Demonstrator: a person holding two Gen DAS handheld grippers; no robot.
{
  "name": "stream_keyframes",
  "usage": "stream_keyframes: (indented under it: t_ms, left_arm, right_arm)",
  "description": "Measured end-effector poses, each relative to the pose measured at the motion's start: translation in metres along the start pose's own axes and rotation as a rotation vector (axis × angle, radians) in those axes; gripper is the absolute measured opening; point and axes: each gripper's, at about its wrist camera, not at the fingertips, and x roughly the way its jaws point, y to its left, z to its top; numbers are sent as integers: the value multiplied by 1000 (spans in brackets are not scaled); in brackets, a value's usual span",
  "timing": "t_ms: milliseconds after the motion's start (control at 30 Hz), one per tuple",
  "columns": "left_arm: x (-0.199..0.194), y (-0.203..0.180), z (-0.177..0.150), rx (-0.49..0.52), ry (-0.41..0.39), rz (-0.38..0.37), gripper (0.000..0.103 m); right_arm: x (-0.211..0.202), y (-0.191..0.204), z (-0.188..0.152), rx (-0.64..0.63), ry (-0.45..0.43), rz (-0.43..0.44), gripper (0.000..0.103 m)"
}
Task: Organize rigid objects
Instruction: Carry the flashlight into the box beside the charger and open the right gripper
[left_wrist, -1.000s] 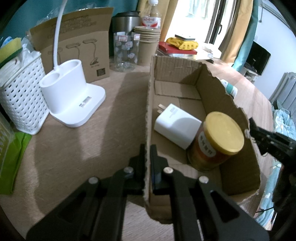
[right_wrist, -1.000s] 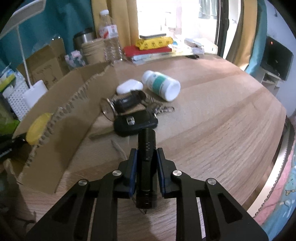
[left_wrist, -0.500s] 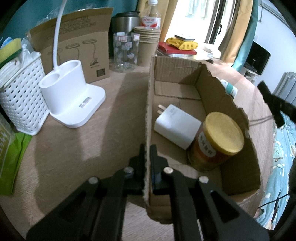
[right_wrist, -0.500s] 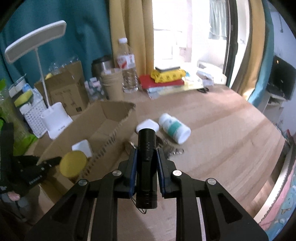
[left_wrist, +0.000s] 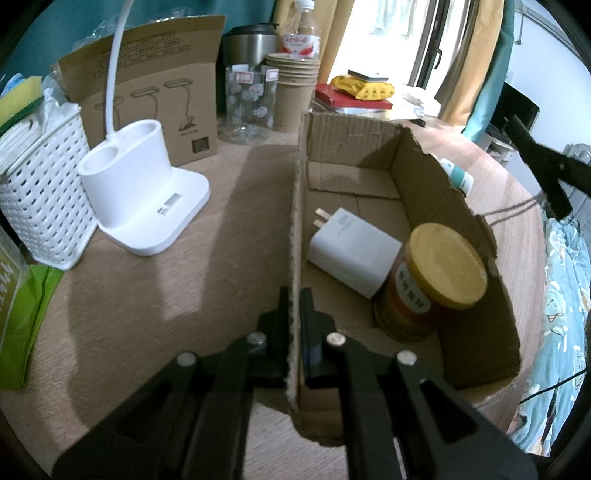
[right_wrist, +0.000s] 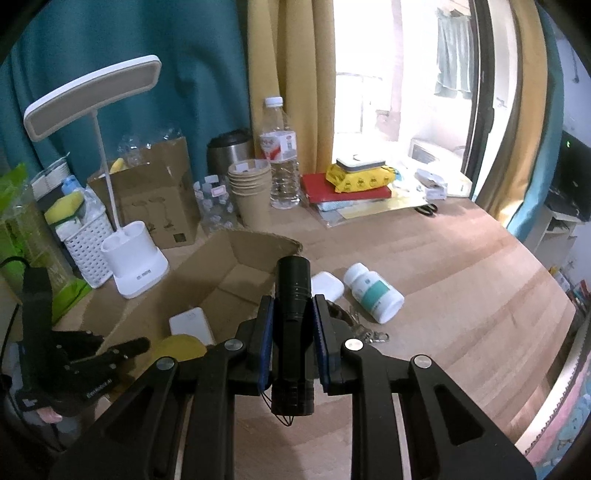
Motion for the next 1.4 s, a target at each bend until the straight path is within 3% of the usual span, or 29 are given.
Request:
stream_keyframes:
  t_ms: [800, 1400]
  left_arm:
    - [-2, -4, 1, -1, -5, -5, 3]
    - [-2, -4, 0, -3, -8, -8, 3]
  right_arm:
    - [19, 51, 49, -110, -54, 100, 21]
    - [94, 56, -1, -114, 191, 126, 21]
